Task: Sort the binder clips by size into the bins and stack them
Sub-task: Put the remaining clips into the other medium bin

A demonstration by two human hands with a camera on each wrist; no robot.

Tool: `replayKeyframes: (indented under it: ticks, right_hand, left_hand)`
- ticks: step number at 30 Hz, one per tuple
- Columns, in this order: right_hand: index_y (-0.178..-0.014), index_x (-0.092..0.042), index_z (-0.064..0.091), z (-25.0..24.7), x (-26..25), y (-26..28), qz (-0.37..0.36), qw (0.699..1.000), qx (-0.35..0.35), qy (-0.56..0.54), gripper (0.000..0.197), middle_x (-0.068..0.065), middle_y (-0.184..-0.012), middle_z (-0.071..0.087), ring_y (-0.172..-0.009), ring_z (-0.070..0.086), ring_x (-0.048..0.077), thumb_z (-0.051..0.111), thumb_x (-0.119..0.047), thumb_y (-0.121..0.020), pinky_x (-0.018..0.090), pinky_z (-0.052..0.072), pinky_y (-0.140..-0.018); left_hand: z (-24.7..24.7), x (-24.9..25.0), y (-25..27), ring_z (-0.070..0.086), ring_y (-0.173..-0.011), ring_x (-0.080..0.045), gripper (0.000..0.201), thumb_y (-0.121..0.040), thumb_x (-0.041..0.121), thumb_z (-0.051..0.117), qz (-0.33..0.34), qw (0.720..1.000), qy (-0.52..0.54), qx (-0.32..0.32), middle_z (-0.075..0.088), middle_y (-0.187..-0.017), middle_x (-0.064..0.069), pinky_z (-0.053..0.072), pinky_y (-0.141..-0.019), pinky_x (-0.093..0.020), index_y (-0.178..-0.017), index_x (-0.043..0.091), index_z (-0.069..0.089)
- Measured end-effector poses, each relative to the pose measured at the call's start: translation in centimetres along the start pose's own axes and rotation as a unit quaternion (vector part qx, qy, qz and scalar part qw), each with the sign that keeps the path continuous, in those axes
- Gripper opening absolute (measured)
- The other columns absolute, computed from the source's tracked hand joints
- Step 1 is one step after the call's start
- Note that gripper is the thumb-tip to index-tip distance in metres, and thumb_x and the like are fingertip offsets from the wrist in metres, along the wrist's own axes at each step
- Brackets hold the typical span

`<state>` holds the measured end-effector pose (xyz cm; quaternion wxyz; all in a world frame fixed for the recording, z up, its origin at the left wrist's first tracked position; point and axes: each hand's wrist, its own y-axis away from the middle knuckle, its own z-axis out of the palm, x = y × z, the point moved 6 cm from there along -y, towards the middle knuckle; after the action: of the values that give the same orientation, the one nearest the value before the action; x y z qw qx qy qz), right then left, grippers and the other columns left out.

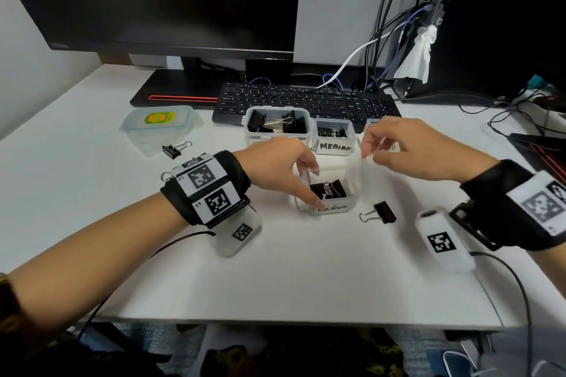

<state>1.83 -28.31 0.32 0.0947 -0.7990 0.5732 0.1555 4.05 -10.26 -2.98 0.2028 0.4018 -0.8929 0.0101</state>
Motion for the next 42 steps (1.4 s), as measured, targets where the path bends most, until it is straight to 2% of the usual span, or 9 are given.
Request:
replayKeyframes:
  ticks: [6, 10, 13, 18, 23, 28, 33, 37, 42]
  right_hand:
    - [-0.1, -0.04, 0.054, 3.5, 1.0, 1.0, 0.089, 0.973, -0.201, 0.075, 0.043, -0.011, -0.096, 0.06, -0.089, 0.061, 0.009, 0.081, -0.046, -0.067, 0.036, 0.054, -0.084]
    - [-0.091, -0.034, 0.059, 5.1, 0.7, 1.0, 0.097, 0.965, -0.235, 0.069, 0.037, -0.008, -0.088, 0.068, -0.081, 0.067, 0.017, 0.083, -0.03, -0.063, 0.035, 0.056, -0.072]
    - [-0.078, -0.027, 0.065, 4.6, 0.2, 0.4, 0.081, 0.968, -0.203, 0.124, 0.02, -0.01, -0.081, 0.069, -0.08, 0.068, 0.017, 0.08, -0.028, -0.065, 0.033, 0.056, -0.069]
    - [-0.084, -0.024, 0.068, 2.5, -0.3, -0.9, 0.076, 0.978, -0.075, 0.178, 0.022, -0.008, -0.09, 0.065, -0.083, 0.061, 0.013, 0.079, -0.034, -0.068, 0.029, 0.053, -0.071]
    - [-0.084, -0.024, 0.063, -0.3, -2.9, -1.8, 0.039, 0.993, 0.062, 0.092, 0.023, -0.005, -0.094, 0.059, -0.079, 0.063, 0.015, 0.078, -0.03, -0.067, 0.035, 0.052, -0.074]
    - [-0.084, -0.022, 0.065, 0.3, -6.3, -1.9, -0.01, 0.996, 0.064, 0.058, 0.023, -0.008, -0.091, 0.062, -0.077, 0.066, 0.012, 0.079, -0.026, -0.066, 0.033, 0.053, -0.075]
    - [-0.086, -0.025, 0.065, 2.8, -7.8, -2.4, -0.042, 0.992, 0.002, 0.116, 0.019, -0.011, -0.093, 0.059, -0.081, 0.061, 0.011, 0.075, -0.029, -0.07, 0.03, 0.05, -0.068]
    - [-0.086, -0.029, 0.067, 3.8, -8.1, -2.6, -0.043, 0.979, 0.016, 0.196, 0.011, -0.011, -0.095, 0.062, -0.081, 0.058, 0.012, 0.068, -0.029, -0.075, 0.025, 0.039, -0.06]
    - [-0.094, -0.029, 0.07, 3.9, -8.1, -2.8, -0.034, 0.974, 0.017, 0.224, 0.013, -0.01, -0.1, 0.067, -0.093, 0.062, 0.016, 0.066, -0.025, -0.082, 0.025, 0.038, -0.065]
  left_hand:
    - [-0.6, 0.3, 0.5, 0.053, -0.076, -0.003, 0.068, -0.06, 0.069, 0.075, -0.001, 0.996, -0.069, 0.058, 0.066, -0.1, 0.017, 0.042, -0.065, -0.025, -0.114, 0.029, 0.065]
    - [-0.7, 0.1, 0.7, 0.057, -0.084, -0.006, 0.07, -0.06, 0.068, 0.076, -0.007, 0.996, -0.067, 0.052, 0.066, -0.101, 0.015, 0.04, -0.063, -0.025, -0.116, 0.028, 0.064]
    - [-0.6, -0.3, 0.9, 0.05, -0.07, 0.005, 0.07, -0.063, 0.066, 0.075, -0.012, 0.998, -0.052, 0.028, 0.066, -0.103, 0.013, 0.041, -0.063, -0.024, -0.119, 0.026, 0.064]
    - [0.1, -1.1, 1.4, 0.046, -0.068, 0.008, 0.073, -0.074, 0.066, 0.066, -0.017, 0.999, -0.031, -0.024, 0.064, -0.112, 0.015, 0.037, -0.063, -0.022, -0.134, 0.026, 0.055]
    - [0.3, -1.3, 2.0, 0.056, -0.082, 0.0, 0.08, -0.071, 0.072, 0.064, -0.031, 0.998, -0.033, -0.033, 0.061, -0.122, 0.009, 0.051, -0.085, -0.034, -0.128, 0.016, 0.055]
    - [-1.5, -3.2, 3.5, 0.06, -0.09, -0.008, 0.077, -0.069, 0.069, 0.068, -0.066, 0.997, -0.038, -0.018, 0.063, -0.116, 0.01, 0.052, -0.086, -0.034, -0.124, 0.016, 0.059]
    - [-4.4, -6.9, 4.9, 0.057, -0.081, -0.006, 0.04, -0.09, 0.047, 0.059, -0.096, 0.993, -0.034, 0.052, 0.069, -0.106, 0.002, 0.05, -0.082, -0.028, -0.114, 0.017, 0.069]
    - [-6.2, -12.4, 5.6, 0.062, -0.097, -0.02, 0.034, -0.093, 0.039, 0.056, -0.177, 0.98, -0.026, 0.089, 0.069, -0.107, -0.004, 0.051, -0.09, -0.038, -0.106, 0.013, 0.072]
    - [-7.9, -17.0, 7.3, 0.059, -0.103, -0.024, 0.031, -0.093, 0.033, 0.059, -0.251, 0.958, 0.002, 0.141, 0.066, -0.112, -0.008, 0.046, -0.084, -0.032, -0.108, 0.009, 0.071]
